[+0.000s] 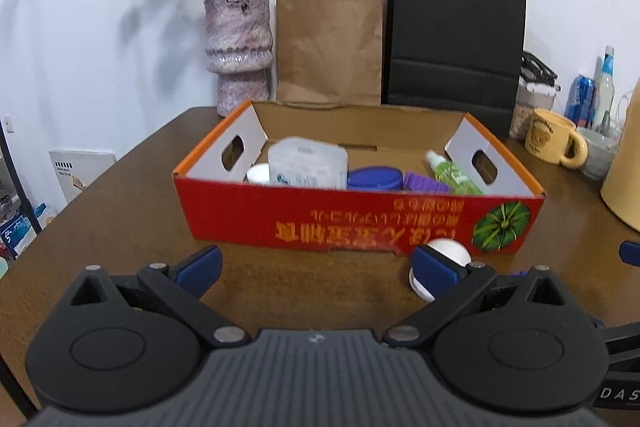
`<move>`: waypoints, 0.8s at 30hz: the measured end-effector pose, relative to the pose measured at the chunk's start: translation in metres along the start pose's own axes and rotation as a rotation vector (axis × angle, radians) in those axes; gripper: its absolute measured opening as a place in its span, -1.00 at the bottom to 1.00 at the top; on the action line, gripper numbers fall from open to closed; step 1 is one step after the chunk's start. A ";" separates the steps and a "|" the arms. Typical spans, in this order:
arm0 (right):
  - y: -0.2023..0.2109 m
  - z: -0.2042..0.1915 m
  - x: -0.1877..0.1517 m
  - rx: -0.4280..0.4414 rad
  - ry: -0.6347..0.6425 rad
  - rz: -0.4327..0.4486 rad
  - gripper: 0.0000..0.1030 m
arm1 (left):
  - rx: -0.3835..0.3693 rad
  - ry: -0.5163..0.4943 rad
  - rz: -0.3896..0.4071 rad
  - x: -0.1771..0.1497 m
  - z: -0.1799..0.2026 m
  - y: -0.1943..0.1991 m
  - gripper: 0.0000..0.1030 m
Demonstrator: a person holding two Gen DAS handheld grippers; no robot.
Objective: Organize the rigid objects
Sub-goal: 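Move both grippers back from the box toward the blue lid and tape roll, then grasp the blue ridged lid with the right gripper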
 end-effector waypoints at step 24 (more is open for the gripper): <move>-0.039 0.009 -0.011 0.030 -0.024 -0.094 0.89 | -0.007 -0.023 -0.078 -0.020 0.008 -0.020 1.00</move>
Point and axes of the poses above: each gripper's, at about its wrist camera, not at the fingertips, and y roughly against the way its jaws point, z to its right, x to its top, the point moved 1 cm from there along -y, roughly the way its jaws point, and after that the axes turned 8 degrees about -y, right-handed, at the moved point
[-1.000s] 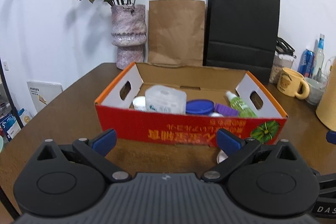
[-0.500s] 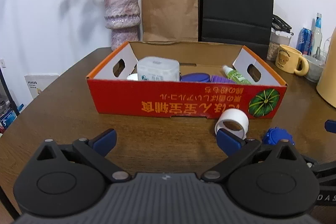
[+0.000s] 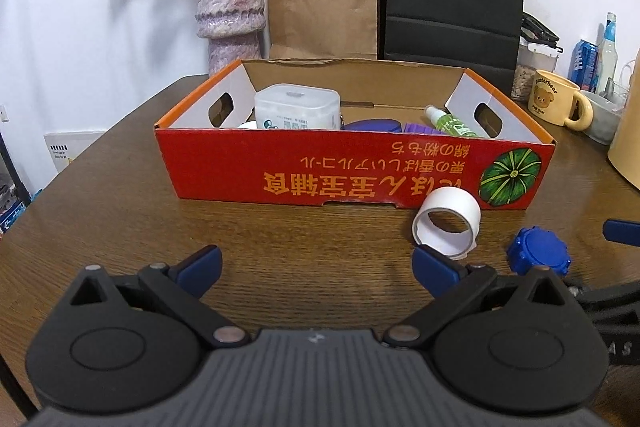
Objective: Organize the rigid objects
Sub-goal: 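Grasp the blue ridged lid with the right gripper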
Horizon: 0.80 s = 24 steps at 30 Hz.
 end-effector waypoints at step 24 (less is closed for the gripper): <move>-0.001 0.009 0.003 0.030 -0.072 0.046 0.00 | -0.002 -0.014 0.012 0.001 0.008 0.002 1.00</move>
Point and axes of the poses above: each gripper's, at about its wrist camera, not at the fingertips, and y roughly against the way its jaws point, z to its right, x to its top, the point moved 1 cm from there along -y, roughly the way its jaws point, and after that the axes turned 8 degrees about -y, right-handed, at the moved point
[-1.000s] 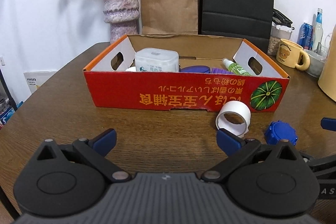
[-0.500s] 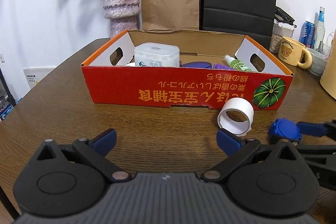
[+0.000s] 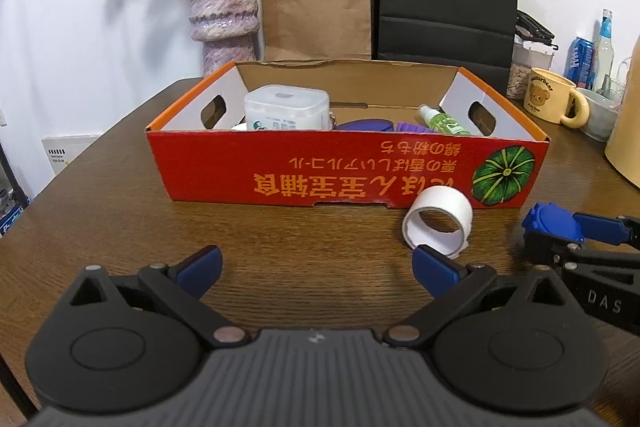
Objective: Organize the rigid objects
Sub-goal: 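Grasp the blue ridged lid with the right gripper, then grasp the white tape roll with the left gripper while the right gripper holds the blue lid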
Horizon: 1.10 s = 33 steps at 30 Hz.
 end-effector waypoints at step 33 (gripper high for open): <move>0.014 0.044 0.011 -0.037 -0.091 0.135 0.00 | -0.076 -0.079 0.013 0.023 0.057 -0.031 1.00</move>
Point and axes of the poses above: each gripper's, at about its wrist camera, not at the fingertips, and y roughly against the way its jaws point, z to its right, x to its top, the point moved 1 cm from there along -y, roughly the way its jaws point, and after that the axes turned 8 degrees about -y, right-handed, at the moved point
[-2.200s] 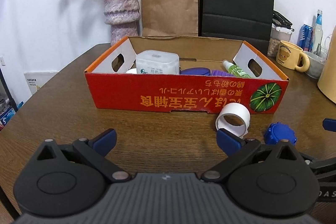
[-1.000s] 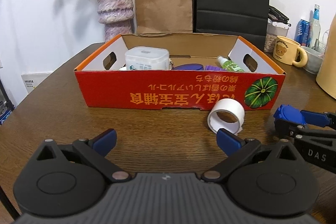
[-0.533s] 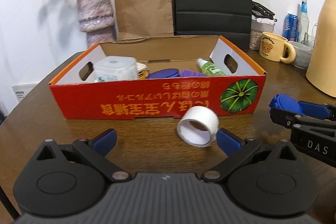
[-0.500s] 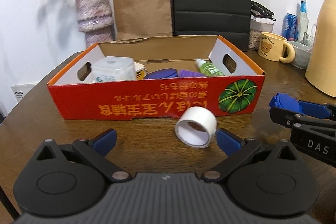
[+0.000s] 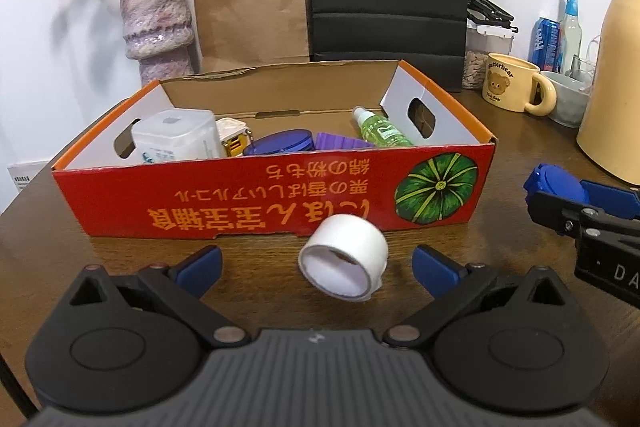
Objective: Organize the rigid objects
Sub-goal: 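Grasp the white tape roll with the left gripper while the right gripper holds the blue lid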
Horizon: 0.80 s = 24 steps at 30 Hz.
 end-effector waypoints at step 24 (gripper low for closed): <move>0.000 -0.003 -0.003 -0.008 0.026 0.003 0.00 | -0.089 -0.004 -0.010 0.000 0.008 -0.013 0.27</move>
Point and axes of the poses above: each gripper's, at about its wrist camera, not at the fingertips, and y roughly against the way its jaws point, z to its right, x to its top, the point moved 1 cm from there along -y, roughly the way its jaws point, and after that the axes turned 8 degrees about -y, right-handed, at the moved point
